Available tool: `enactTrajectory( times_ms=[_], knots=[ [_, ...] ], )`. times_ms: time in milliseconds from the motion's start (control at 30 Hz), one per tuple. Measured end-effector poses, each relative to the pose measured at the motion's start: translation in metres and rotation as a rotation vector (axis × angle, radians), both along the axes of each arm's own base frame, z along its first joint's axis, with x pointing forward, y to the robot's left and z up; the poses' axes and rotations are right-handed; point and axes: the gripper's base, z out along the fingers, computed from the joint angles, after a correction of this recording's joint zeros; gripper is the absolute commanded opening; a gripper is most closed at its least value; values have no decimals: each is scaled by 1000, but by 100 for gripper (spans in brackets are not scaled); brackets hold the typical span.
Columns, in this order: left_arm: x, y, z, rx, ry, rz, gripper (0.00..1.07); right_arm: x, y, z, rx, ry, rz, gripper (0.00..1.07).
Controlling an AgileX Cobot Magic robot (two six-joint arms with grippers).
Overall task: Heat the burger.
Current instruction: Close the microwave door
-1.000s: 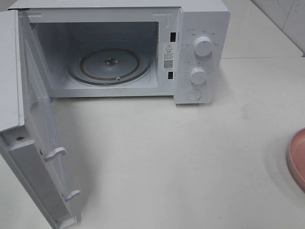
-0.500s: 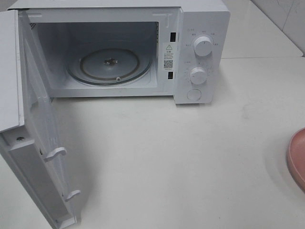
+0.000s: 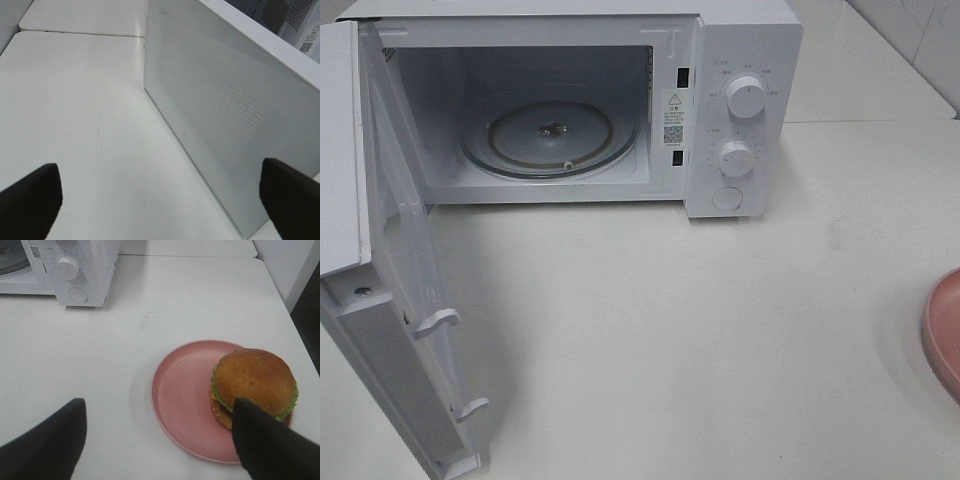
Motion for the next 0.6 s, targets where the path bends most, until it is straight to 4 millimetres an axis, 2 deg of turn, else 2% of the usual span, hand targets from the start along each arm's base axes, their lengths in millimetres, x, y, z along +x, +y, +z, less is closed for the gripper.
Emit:
enactTrajectory(
  times_ms=[600],
  knots=[
    [0,0,0,0,0,0,101,0,0,0,0,0,0,76]
  ],
)
